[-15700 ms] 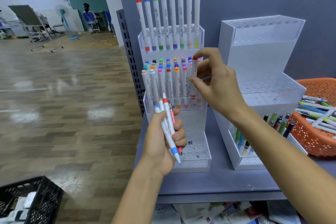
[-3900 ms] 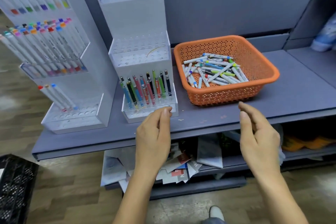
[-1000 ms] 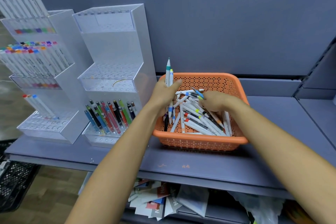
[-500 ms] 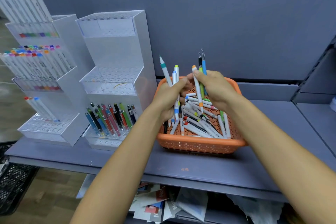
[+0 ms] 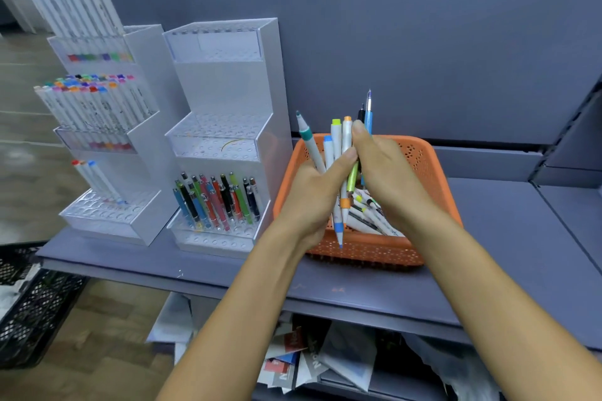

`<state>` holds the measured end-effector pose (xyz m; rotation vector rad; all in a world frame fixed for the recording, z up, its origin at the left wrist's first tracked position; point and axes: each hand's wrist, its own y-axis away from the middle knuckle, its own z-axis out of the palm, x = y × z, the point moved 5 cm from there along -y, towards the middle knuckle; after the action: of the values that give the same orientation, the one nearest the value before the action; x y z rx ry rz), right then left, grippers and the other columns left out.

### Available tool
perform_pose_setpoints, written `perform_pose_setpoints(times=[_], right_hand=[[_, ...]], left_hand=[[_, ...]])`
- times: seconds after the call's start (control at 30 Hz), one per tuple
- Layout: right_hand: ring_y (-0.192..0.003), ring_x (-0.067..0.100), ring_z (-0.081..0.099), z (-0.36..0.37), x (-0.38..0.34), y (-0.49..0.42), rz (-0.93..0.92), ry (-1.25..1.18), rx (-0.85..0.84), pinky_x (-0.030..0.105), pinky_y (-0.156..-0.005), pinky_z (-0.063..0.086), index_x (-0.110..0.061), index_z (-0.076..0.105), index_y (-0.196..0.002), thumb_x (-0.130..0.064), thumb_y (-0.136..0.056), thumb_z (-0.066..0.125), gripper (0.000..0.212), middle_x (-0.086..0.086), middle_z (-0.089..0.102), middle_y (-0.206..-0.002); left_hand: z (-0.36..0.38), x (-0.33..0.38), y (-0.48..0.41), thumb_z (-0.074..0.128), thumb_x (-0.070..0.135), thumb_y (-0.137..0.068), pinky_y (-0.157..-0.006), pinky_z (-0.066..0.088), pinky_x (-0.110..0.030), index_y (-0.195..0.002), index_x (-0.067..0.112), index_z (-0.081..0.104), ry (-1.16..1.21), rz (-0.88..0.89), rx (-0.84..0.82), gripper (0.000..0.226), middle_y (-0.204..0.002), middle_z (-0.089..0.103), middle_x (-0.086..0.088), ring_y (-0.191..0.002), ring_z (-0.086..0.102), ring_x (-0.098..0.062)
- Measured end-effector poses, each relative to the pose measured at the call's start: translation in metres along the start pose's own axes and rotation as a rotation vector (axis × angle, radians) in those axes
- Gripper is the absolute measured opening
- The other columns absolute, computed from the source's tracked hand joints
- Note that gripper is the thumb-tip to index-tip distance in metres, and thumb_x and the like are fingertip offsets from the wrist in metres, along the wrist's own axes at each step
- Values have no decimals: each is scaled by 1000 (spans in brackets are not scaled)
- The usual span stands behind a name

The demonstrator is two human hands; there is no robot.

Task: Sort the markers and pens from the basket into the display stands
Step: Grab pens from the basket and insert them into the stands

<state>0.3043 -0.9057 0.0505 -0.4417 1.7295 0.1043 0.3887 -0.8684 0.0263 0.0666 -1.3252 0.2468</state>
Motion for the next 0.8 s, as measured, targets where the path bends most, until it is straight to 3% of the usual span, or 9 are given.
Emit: perform_pose_setpoints(times=[0.07, 0.13, 0.2, 0.27, 0.37, 0.47, 0.53, 0.63, 0.8], right_hand=[[-60, 14, 48, 8, -1, 9, -16, 3, 7, 29, -59, 37, 3, 59, -80, -40, -102, 31, 56, 11, 54, -65], [-59, 13, 52, 19, -1, 18, -24, -86, -1, 22, -51, 41, 4, 64, -90, -37, -103, 30, 54, 10, 61, -70], [-64, 13, 60, 28, 0, 25, -17, -231, 36, 22, -51, 48, -7, 66, -95, -33, -103, 32, 43, 9, 67, -79], [-61, 11, 60, 33, 2, 31, -19, -289, 94, 22, -51, 50, -15, 62, -88, -30, -103, 35, 33, 3, 63, -71], [-44, 5, 37, 45, 13, 36, -33, -173, 81, 22, -45, 31, -19, 52, -80, -35, -99, 42, 27, -12, 41, -49], [-51, 7, 33, 67, 28, 39, 56, 57, -38, 26, -53, 24, -24, 38, -76, -46, -87, 42, 25, -11, 39, -60], [-53, 10, 35, 85, 35, 44, 96, 98, -123, 27, -54, 25, -26, 35, -78, -34, -86, 40, 12, -6, 41, -64], [-54, 6, 39, 105, 31, 50, 12, 160, -161, 25, -56, 29, -26, 43, -85, -15, -95, 46, 15, -8, 45, -66], [-54, 4, 49, 121, 16, 44, -90, 111, 32, 25, -58, 44, -28, 66, -87, -7, -88, 62, 22, -20, 59, -62]], left_hand=[[-8, -3, 10, 58, 23, -94, -65, 50, -30, -95, 9, 66, 70, -10, 73, 17, -73, 67, -4, -70, 62, -18], [-18, -5, 20, 55, 21, -95, -54, 47, -22, -101, 3, 65, 122, -40, 139, 21, -68, 66, -1, -59, 60, -13], [-31, -7, 31, 50, 18, -97, -45, 43, -16, -93, 4, 64, 173, -65, 184, 20, -64, 64, 0, -50, 58, -8], [-48, -8, 42, 50, 19, -97, -43, 41, -16, -88, 8, 63, 185, -79, 220, 20, -63, 64, 2, -49, 57, -7], [-75, -8, 57, 51, 20, -97, -44, 42, -17, -89, 11, 63, 145, -97, 241, 17, -60, 64, 6, -49, 58, -8], [-97, -9, 69, 49, 18, -97, -45, 44, -18, -88, 11, 61, 134, -108, 242, 17, -60, 62, 5, -49, 59, -10], [-114, -9, 74, 49, 18, -97, -46, 43, -19, -90, 9, 60, 127, -115, 257, 16, -62, 60, 4, -48, 54, -9], [-143, -9, 76, 50, 18, -96, -44, 40, -18, -93, 8, 61, 147, -124, 300, 14, -66, 54, 3, -48, 47, -8], [-186, 1, 75, 49, 13, -96, -42, 37, -15, -99, 11, 63, 173, -135, 294, 14, -63, 59, 7, -48, 44, -6]])
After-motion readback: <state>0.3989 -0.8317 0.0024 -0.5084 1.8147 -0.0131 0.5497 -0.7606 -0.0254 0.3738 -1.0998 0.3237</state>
